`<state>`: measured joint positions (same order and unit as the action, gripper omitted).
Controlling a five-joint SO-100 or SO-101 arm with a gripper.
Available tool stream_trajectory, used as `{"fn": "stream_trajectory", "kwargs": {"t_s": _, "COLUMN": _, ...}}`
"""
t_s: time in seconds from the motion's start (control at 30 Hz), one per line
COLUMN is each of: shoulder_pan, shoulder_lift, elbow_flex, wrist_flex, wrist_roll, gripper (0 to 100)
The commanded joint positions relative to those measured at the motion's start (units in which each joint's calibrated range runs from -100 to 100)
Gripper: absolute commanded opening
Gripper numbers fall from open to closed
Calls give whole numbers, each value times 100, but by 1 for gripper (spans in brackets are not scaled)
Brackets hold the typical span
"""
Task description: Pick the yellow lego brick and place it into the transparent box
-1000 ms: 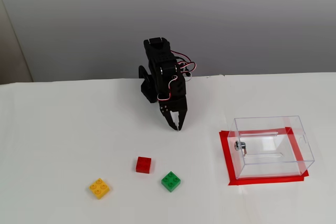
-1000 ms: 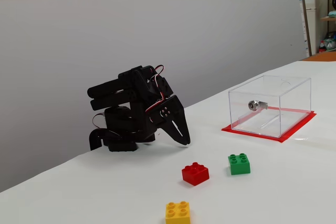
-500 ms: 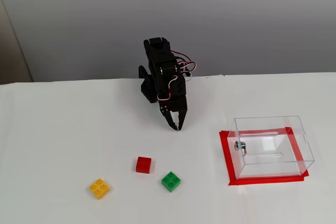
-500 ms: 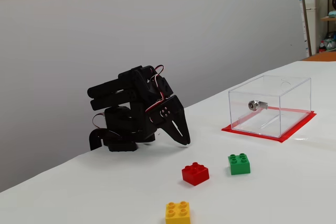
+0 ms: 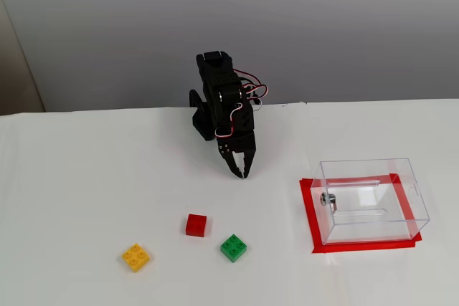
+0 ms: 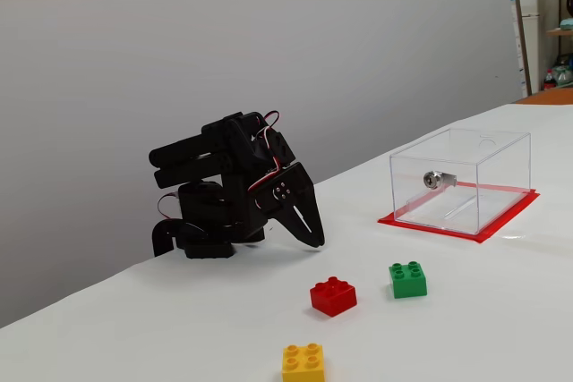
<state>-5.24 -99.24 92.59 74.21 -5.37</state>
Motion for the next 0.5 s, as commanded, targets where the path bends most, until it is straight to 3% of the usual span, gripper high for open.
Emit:
{"fn": "stream_trajectory", "kwargs": {"t_s": 0.0, "shoulder_pan": 24, "shoulder_lift": -42, "elbow_flex": -45, "wrist_flex": 29, "wrist_roll": -26, "gripper": 2}}
{"fn": "stream_trajectory", "kwargs": {"t_s": 0.47, "shoulder_pan": 39, "shoulder_lift": -42, "elbow_flex": -36, "wrist_flex": 12, "wrist_roll": -42, "gripper": 3}}
